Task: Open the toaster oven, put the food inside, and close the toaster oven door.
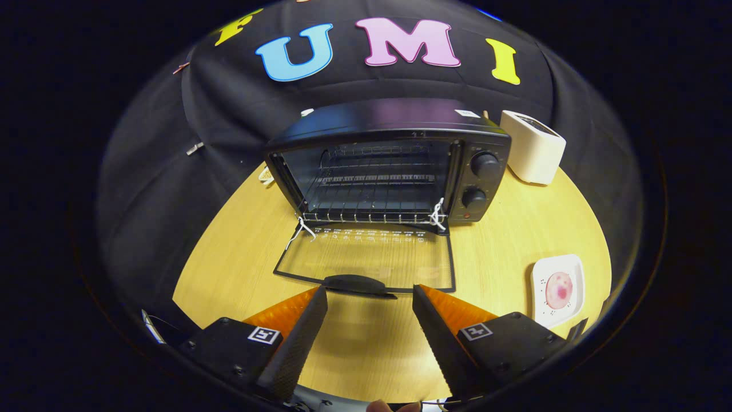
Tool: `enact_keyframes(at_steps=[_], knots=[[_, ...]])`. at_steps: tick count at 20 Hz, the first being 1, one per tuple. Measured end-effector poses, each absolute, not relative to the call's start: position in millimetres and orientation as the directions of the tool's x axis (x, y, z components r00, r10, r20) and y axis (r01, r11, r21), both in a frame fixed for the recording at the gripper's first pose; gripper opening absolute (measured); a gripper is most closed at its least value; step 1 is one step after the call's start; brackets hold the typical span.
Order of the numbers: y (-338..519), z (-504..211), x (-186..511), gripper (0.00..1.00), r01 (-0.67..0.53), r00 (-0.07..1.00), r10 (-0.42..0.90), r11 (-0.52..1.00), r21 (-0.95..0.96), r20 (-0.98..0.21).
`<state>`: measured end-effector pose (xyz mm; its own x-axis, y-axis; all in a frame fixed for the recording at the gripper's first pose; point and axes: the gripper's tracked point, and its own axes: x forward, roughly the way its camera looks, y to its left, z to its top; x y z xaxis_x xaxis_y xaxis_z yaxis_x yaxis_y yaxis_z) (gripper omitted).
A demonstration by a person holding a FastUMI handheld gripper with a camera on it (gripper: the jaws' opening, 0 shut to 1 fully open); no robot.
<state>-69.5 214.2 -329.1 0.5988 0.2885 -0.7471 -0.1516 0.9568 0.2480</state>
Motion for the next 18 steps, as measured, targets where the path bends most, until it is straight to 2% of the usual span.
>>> enact_keyframes(at_steps=[4,11,18], knots=[[159,-313,-70,0.98,-0.126,0.595,0.306,0.949,0.289,-0.744],[37,-306,-62,0.99,-0.069,0.611,0.245,0.964,0.258,-0.753],[-68,-345,-67,0.99,-0.003,0.48,0.223,0.967,0.253,-0.848]])
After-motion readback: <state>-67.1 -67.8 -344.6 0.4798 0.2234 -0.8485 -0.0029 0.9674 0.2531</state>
